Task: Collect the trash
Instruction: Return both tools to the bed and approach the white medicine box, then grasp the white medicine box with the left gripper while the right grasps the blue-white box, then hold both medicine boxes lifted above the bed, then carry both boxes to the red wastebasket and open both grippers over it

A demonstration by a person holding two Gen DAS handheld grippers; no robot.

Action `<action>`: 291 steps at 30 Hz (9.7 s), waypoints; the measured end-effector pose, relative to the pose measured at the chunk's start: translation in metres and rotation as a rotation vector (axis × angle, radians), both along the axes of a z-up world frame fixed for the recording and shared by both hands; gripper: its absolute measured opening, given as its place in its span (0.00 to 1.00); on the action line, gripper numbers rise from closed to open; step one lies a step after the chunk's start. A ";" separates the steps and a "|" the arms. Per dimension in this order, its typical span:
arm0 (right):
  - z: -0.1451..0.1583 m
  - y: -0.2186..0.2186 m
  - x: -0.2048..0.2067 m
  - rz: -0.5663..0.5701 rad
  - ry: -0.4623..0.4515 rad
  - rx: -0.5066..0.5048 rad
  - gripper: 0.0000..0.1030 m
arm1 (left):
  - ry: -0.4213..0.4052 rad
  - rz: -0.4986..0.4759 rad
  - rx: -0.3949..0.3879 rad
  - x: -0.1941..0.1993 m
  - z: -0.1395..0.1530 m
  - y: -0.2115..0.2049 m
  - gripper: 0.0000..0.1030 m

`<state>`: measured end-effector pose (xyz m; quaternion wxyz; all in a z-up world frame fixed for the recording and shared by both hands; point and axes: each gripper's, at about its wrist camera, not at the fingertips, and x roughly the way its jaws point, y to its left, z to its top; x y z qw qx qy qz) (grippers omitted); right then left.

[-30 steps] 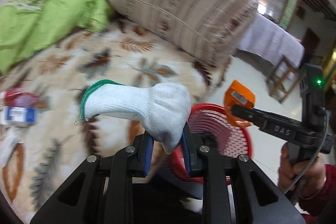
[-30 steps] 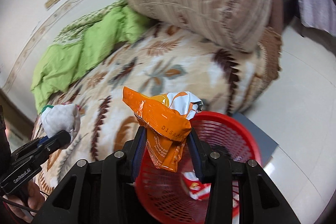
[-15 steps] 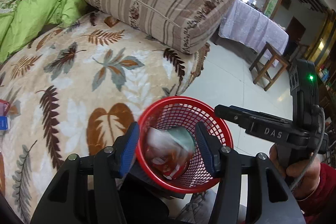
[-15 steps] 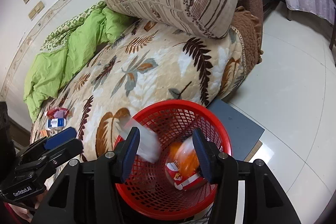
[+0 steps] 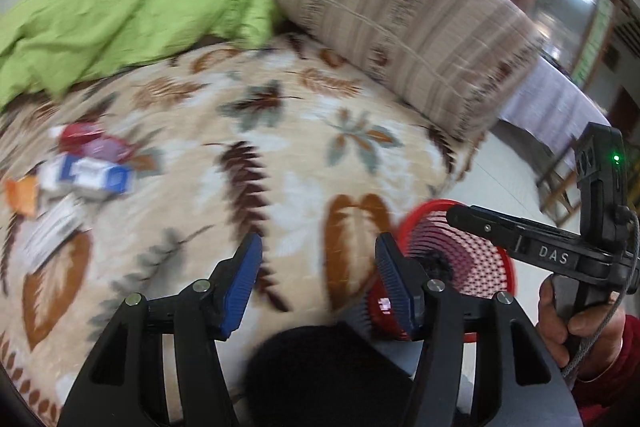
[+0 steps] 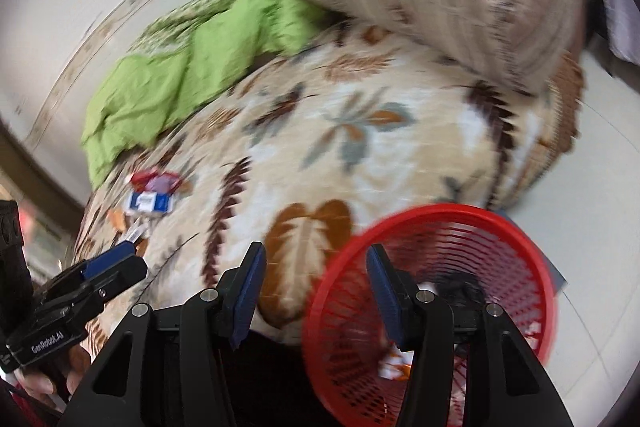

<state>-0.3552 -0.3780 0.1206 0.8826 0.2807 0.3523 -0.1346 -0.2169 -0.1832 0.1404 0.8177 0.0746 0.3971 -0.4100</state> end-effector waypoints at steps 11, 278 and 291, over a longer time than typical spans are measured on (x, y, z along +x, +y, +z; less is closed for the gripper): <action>-0.002 0.082 0.087 0.309 0.019 -0.043 0.54 | -0.008 0.279 -0.014 0.050 -0.008 0.107 0.59; 0.002 0.054 0.047 0.152 -0.078 0.040 0.39 | -0.175 0.291 0.094 0.016 -0.019 0.068 0.52; -0.007 -0.038 -0.057 -0.152 0.001 0.056 0.39 | -0.047 -0.092 0.053 -0.028 -0.005 -0.053 0.52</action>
